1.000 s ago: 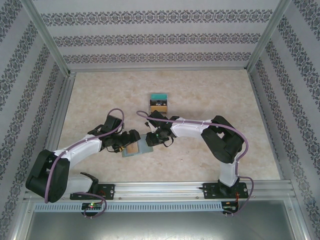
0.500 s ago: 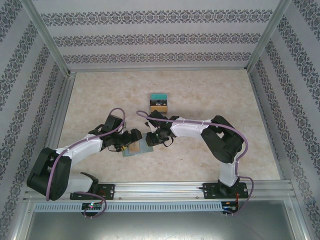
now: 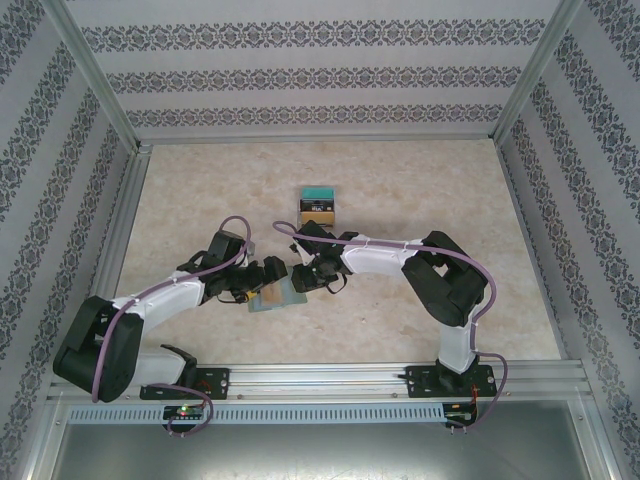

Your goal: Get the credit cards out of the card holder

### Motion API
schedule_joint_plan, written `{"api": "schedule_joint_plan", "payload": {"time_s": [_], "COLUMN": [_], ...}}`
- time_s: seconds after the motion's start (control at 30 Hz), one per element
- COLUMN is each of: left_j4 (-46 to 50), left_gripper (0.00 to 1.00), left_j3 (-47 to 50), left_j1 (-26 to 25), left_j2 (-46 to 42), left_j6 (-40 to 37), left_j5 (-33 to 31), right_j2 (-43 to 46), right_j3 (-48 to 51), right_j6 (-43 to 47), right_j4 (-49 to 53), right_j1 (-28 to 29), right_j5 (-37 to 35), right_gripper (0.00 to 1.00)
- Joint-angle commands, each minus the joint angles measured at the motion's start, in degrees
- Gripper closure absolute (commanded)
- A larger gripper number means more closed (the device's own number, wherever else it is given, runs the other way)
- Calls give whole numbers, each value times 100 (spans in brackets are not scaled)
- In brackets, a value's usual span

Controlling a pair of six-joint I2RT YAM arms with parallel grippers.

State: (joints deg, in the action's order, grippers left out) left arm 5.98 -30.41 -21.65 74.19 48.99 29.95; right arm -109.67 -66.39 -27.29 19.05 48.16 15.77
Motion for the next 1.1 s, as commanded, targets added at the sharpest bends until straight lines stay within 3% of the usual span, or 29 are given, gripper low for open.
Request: {"api": "schedule_joint_plan", "payload": {"time_s": [0.0,0.33,0.7,1.07], "left_j4": [-470,-171,-373,-1223], "left_gripper": [1,2,3,5], "left_j3": [97,-56,-76,-47], "left_j1": [-27,-29,-45,-108], "left_j2": [-170,-657,-472,-112], "left_j6": [183,68,136,524], "left_j5": [450,445,590,828], "right_j2": [-398,-412,-419,-390], "right_j3": [39,42,48,60], "right_j6": [-66,-75,-86,-104], "right_j4": [20,2,-7,0], "right_j1": [176,185,192,180], "right_j5": [119,128,128,68], "right_gripper": [73,73,73,73]}}
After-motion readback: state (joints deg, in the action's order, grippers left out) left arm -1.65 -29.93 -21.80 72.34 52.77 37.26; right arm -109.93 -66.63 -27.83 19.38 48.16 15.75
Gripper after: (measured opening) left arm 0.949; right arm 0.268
